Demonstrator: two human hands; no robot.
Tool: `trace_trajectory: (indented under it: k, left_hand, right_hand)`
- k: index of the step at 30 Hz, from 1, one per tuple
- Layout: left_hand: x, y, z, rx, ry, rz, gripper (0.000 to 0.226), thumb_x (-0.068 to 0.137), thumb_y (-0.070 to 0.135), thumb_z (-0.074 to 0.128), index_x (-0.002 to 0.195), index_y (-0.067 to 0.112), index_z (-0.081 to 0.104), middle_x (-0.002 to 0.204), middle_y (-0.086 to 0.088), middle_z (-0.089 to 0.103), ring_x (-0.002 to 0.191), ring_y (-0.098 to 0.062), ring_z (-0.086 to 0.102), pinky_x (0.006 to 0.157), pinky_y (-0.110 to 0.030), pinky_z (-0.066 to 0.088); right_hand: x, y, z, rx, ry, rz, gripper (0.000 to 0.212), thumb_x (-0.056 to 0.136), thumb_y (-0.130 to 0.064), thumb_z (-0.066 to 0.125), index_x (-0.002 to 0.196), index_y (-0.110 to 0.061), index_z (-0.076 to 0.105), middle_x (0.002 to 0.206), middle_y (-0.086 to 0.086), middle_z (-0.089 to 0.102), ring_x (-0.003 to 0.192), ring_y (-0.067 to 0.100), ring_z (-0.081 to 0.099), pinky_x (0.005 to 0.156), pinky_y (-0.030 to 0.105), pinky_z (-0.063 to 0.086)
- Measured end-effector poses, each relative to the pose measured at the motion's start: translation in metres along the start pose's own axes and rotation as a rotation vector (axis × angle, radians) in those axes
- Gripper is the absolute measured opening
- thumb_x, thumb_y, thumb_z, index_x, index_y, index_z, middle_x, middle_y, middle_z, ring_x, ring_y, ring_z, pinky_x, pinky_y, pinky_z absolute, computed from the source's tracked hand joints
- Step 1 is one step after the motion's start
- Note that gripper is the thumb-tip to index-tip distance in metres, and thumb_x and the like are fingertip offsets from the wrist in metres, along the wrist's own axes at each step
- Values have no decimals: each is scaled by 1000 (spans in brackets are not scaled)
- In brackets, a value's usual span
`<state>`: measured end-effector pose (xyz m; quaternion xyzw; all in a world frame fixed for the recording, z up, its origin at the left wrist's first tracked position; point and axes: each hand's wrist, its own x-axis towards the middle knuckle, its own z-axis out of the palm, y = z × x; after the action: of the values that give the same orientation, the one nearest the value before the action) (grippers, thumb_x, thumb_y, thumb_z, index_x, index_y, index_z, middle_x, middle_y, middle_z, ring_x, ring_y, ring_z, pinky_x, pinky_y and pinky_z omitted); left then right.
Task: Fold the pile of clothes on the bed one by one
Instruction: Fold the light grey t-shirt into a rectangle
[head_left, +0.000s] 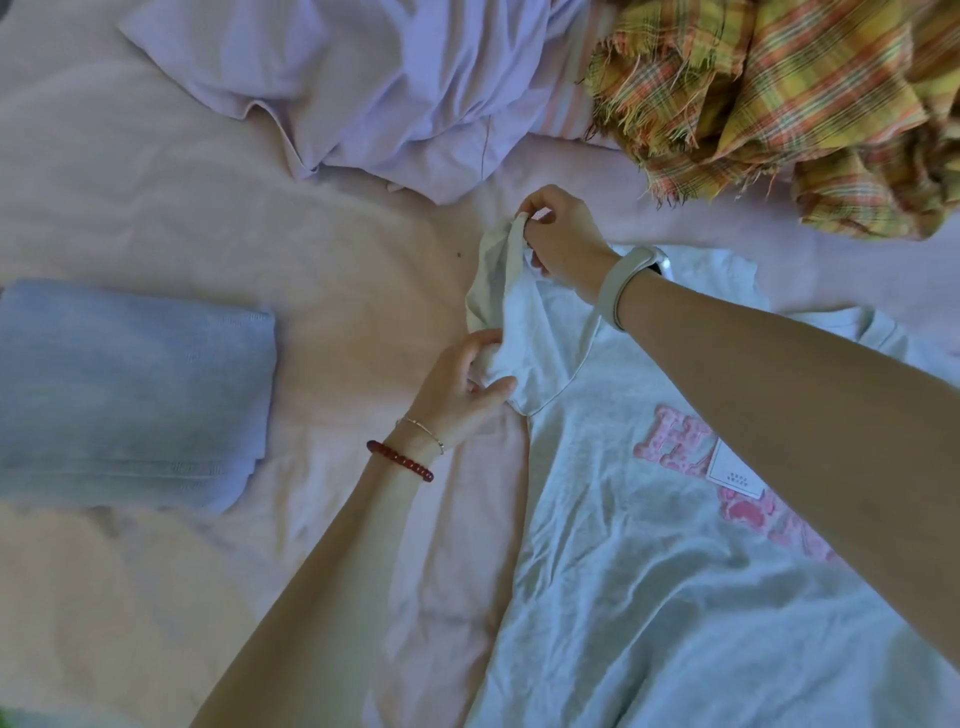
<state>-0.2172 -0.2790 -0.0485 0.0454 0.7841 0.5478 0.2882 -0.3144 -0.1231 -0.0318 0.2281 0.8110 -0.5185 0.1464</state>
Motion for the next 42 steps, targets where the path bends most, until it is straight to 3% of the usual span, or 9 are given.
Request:
trace_trajectory:
  k: [5, 10, 15, 20, 23, 29, 33, 38, 42]
  left_hand:
    - [8, -1, -22, 338, -213, -61, 26, 84, 21, 65, 103, 14, 49, 94, 1, 49, 77, -24, 56, 73, -40, 54]
    - [7, -10, -32, 447, -114, -129, 30, 84, 30, 61, 75, 4, 49, 83, -16, 55, 79, -36, 59, 72, -40, 48]
    - [-8, -19, -22, 385, -81, -211, 27, 90, 29, 55, 71, 13, 45, 80, -5, 53, 76, -28, 58, 72, -34, 47]
    - [-15, -36, -22, 216, 273, -325, 45, 70, 40, 46, 62, -5, 47, 66, -23, 57, 60, -21, 46, 61, -34, 41]
    - [-21, -37, -15, 56, 422, -328, 34, 75, 30, 60, 59, 2, 48, 63, -17, 57, 61, -14, 45, 60, -23, 41]
    - [-33, -11, 6, -132, 583, -120, 30, 80, 5, 64, 106, 15, 52, 77, 10, 57, 63, 6, 54, 65, -3, 39]
    - [-46, 2, 31, 190, 496, 305, 22, 79, 18, 55, 98, 10, 63, 84, -1, 59, 75, -4, 51, 70, -3, 38]
    - [-55, 9, 80, 481, 256, 639, 25, 76, 13, 50, 98, 23, 55, 85, 5, 50, 74, -13, 47, 64, -23, 39]
    - [-57, 10, 122, 551, 125, 709, 26, 75, 12, 48, 97, 25, 52, 81, 5, 46, 71, -12, 42, 63, -23, 33]
  right_hand:
    - [-4, -12, -10, 29, -130, 111, 22, 90, -7, 38, 75, -17, 51, 61, 6, 51, 42, 17, 43, 42, 19, 30]
    - [-3, -16, 9, -389, -162, -48, 30, 86, -39, 58, 91, -12, 44, 72, -1, 49, 61, 16, 52, 59, 28, 46]
    - [1, -17, 29, -804, -127, -115, 30, 89, -14, 44, 119, -12, 47, 88, 4, 52, 79, 26, 53, 69, 32, 45]
    - [10, -30, 36, -319, -80, 98, 17, 92, -5, 42, 97, -4, 58, 74, 10, 59, 51, 14, 59, 64, 25, 56]
    - [5, -36, 40, 73, -116, 247, 21, 95, -6, 43, 108, -3, 59, 92, 14, 64, 71, 20, 63, 81, 33, 56]
    - [-19, -27, 8, 473, -30, 285, 24, 91, -10, 39, 80, -6, 60, 70, 10, 57, 64, 21, 60, 72, 28, 54]
    - [-52, -2, -42, 483, 145, 162, 21, 90, -9, 50, 69, -9, 52, 68, 6, 49, 63, 17, 51, 57, 22, 51]
    - [-115, 64, -99, 292, 415, 47, 23, 84, 0, 50, 82, -22, 57, 80, -6, 51, 69, 5, 49, 62, 20, 43]
    - [-155, 114, -127, 169, 580, 72, 22, 88, 2, 50, 105, -10, 56, 81, -6, 51, 57, -11, 49, 55, 6, 38]
